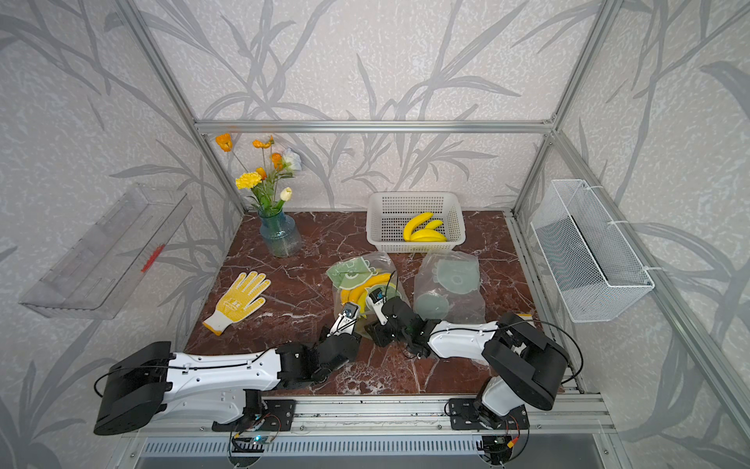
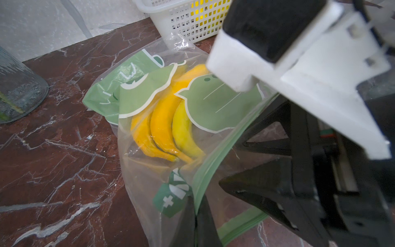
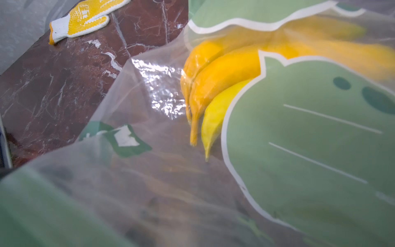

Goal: Open the zip-top bag and take out the banana
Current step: Open the zipper of the food storage bag at the center of the board.

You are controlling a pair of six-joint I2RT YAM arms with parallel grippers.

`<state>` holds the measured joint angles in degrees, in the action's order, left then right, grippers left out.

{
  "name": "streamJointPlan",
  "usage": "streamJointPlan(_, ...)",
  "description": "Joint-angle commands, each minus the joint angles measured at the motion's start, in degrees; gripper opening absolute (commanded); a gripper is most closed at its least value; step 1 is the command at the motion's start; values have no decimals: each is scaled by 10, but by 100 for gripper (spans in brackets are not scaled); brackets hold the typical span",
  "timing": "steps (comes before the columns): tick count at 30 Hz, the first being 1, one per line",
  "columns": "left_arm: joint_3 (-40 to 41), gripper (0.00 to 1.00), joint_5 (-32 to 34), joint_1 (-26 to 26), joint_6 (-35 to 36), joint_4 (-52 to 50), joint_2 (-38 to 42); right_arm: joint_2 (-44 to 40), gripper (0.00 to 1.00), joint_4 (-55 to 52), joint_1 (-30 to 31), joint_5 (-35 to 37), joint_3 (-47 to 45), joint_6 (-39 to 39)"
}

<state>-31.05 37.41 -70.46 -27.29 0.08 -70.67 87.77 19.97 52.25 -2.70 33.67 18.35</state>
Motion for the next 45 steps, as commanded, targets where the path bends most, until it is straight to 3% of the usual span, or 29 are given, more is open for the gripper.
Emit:
streamJointPlan(1,8,0,0,0,-14,18,2,24,54,45,3,24,15,8)
streamJointPlan(10,11,0,-13,0,-20,14,-6,35,61,56,2,54,31,22)
streamJointPlan(24,17,0,-34,0,-5,32,-3,135,60,1,-28,77,118,41)
streamJointPlan(45,27,0,-12,1,-10,23,19,189,35,-168,-38,26,189,11)
